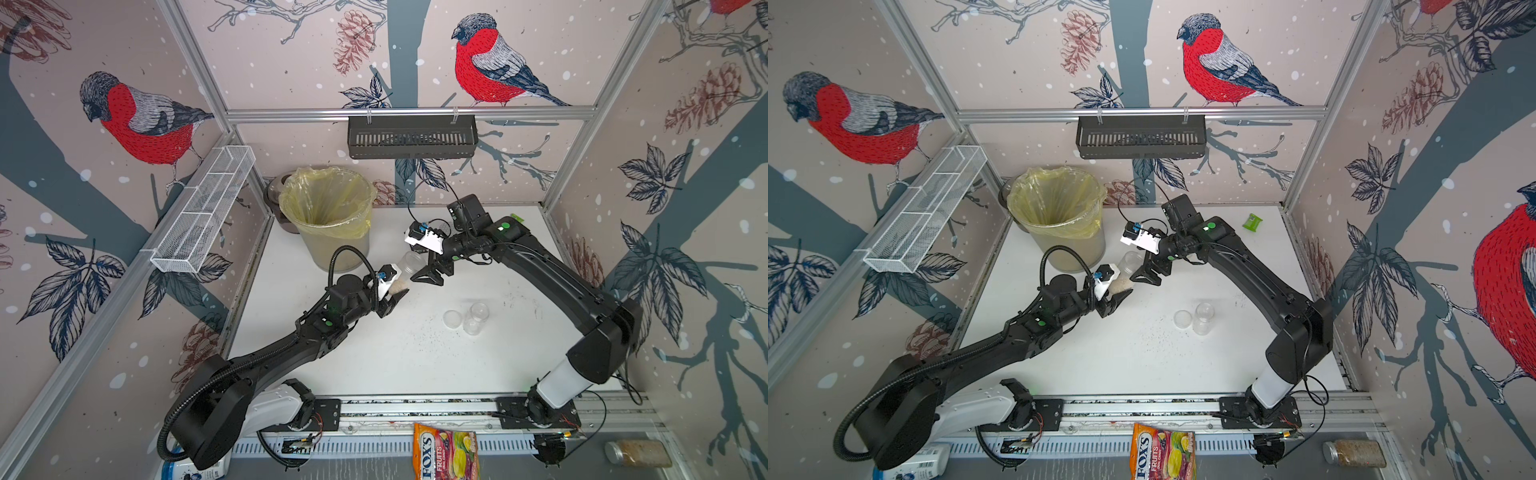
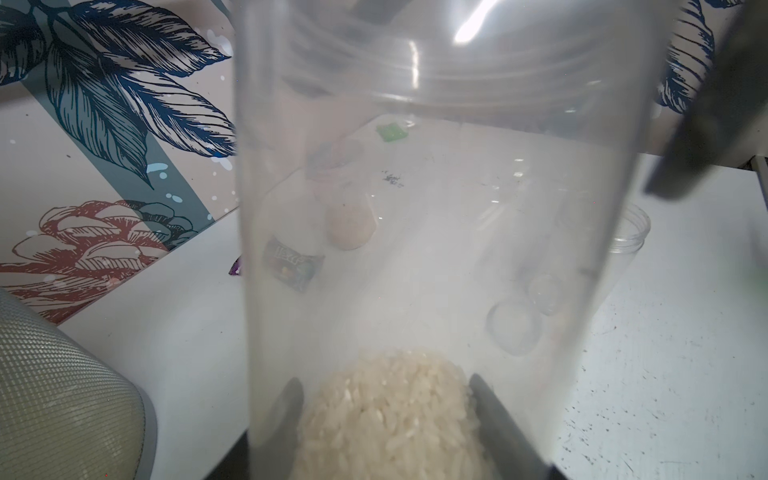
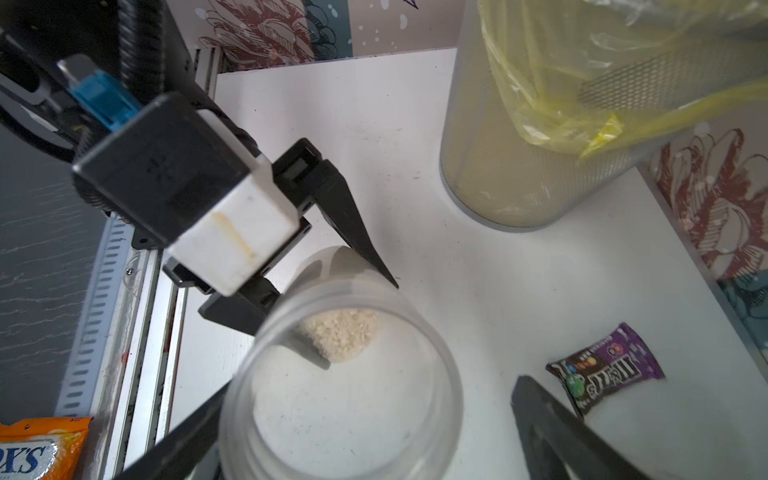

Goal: Empty moldy rice from jars
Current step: Unscrew the lid from the jar.

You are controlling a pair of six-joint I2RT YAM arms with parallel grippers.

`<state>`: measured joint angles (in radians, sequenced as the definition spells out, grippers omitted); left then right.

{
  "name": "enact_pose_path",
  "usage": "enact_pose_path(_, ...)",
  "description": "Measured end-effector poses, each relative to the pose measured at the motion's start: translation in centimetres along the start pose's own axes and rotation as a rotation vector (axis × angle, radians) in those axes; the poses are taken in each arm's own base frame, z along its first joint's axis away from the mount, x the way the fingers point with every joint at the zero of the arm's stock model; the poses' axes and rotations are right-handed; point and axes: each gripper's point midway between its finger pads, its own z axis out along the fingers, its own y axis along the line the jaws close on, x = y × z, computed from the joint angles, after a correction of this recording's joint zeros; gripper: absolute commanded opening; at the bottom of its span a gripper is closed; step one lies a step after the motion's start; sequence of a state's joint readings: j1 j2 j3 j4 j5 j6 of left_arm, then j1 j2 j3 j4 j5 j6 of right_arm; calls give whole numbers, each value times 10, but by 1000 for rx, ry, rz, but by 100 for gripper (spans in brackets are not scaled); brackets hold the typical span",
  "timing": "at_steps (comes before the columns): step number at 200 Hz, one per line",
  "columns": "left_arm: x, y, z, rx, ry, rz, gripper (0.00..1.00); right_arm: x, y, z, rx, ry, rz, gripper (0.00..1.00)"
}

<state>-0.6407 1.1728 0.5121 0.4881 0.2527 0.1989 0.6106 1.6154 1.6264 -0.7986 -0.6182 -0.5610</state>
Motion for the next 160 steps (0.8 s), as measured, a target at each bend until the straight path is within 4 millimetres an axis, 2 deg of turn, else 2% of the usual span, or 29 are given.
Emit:
enact_pose_path(24, -1, 3, -1, -19, 0, 1, 0, -1, -6, -20, 78, -17, 97, 100)
enact_pose_path(56, -4, 4, -3, -24, -9, 4, 0, -19, -16, -47, 175, -105, 260, 100)
enact_pose_path(66, -4, 4, -3, -27, -8, 4, 0, -26, -17, -56, 207, -171, 315, 100)
enact_pose_path(77, -5, 5, -3, -33, -8, 5, 0, -29, -9, -64, 210, -272, 378, 100)
enact_pose_path(94, -6, 7, -4, -43, -8, 9, 0, -18, 5, -72, 199, -394, 546, 100)
enact_pose_path(131, 0, 9, -3, -54, 16, 16, 0, -42, -9, -101, 273, -545, 819, 97)
enact_pose_path(144, 4, 12, -1, -71, 32, 19, 0, -48, -14, -104, 284, -547, 890, 100)
enact_pose_path(160, 8, 16, 2, -93, 49, 33, 0, -41, -27, -89, 290, -493, 1007, 100)
